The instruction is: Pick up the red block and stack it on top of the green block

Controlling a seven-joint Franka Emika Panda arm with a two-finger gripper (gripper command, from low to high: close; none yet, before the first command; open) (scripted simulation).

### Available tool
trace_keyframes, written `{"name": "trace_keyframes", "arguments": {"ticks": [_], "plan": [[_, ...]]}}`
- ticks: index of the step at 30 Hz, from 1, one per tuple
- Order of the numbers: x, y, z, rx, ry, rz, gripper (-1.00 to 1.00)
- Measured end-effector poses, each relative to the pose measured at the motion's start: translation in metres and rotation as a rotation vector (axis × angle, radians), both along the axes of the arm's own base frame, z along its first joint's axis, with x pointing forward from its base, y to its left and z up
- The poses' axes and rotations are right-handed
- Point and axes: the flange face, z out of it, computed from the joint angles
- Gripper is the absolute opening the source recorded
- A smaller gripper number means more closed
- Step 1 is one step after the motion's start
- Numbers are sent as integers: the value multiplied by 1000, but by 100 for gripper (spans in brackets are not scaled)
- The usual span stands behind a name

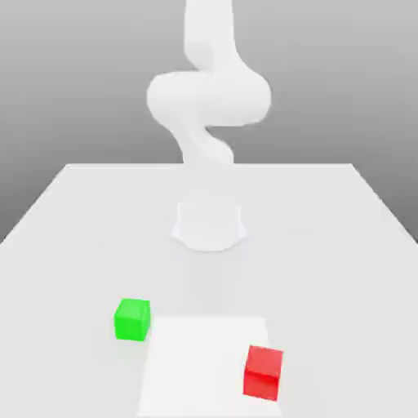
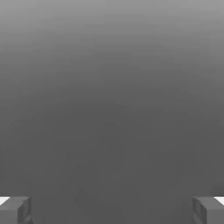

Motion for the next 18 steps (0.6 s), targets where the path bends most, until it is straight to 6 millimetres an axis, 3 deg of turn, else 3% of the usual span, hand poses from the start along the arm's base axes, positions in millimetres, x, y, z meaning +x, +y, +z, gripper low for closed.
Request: {"name": "trace_keyframes", "arguments": {"ticks": [4, 9, 13, 18], "plan": [[48, 13, -75, -11, 125, -53, 0], [85, 25, -172, -10, 272, -105, 0], [100, 33, -253, 4, 389, -139, 0], [97, 47, -350, 38, 534, -170, 0]]}}
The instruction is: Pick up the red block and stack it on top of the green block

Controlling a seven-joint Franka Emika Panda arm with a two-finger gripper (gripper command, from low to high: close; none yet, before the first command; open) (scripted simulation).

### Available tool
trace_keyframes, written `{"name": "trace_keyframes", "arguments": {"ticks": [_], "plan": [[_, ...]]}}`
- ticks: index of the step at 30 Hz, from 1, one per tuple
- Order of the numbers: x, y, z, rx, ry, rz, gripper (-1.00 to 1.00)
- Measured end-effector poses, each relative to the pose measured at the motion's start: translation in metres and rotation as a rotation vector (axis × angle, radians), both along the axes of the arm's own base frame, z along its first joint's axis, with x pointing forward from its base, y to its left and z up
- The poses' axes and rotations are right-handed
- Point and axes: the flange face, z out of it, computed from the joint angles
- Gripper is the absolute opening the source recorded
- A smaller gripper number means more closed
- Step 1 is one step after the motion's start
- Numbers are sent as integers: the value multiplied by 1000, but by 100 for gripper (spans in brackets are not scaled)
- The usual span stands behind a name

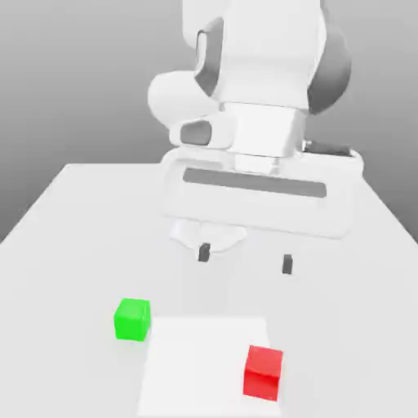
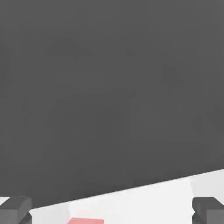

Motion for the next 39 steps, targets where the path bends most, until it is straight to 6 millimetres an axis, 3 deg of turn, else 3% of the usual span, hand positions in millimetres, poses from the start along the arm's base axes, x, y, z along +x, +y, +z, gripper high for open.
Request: {"name": "trace_keyframes", "arguments": {"ticks": [5, 11, 12, 18, 24, 28, 32, 36, 39], "plan": [[-22, 17, -88, 59, 139, -40, 0], [-29, 22, -165, 78, 175, -54, 0], [-30, 22, -173, 78, 176, -54, -100], [-30, 22, -176, 78, 175, -54, -100], [-30, 22, -119, 78, 175, -58, -100], [-50, -47, -98, 99, 167, -389, -100], [-88, -125, -85, 132, 146, -811, -100], [-132, -168, -77, 164, 117, -1164, -100], [-154, -190, -88, 178, 99, -1344, -100]]}}
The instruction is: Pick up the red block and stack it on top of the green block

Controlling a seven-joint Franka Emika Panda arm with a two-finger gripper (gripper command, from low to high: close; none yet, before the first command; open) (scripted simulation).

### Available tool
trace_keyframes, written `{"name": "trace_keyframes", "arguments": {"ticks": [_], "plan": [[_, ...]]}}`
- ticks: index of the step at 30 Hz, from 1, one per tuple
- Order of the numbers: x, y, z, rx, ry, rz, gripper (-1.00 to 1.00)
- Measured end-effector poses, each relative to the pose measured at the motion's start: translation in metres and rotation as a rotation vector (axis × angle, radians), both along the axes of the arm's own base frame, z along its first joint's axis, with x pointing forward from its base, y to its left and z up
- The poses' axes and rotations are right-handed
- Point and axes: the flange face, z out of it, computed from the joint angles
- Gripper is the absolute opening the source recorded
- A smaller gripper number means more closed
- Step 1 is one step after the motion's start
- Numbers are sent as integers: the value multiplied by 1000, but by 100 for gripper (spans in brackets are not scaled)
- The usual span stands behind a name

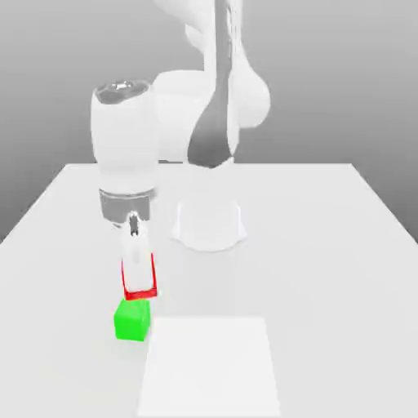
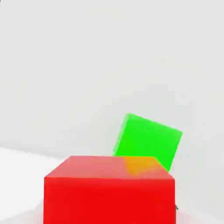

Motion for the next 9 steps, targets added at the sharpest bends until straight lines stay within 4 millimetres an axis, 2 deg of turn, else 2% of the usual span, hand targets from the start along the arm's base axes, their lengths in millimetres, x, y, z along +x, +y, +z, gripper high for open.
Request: {"name": "trace_keyframes", "arguments": {"ticks": [5, 6, 9], "plan": [[-4, -3, -41, 1, -1, -31, -100], [-5, -3, -48, 2, -2, -31, 100], [-5, -2, -48, 2, -2, -30, 100]]}}
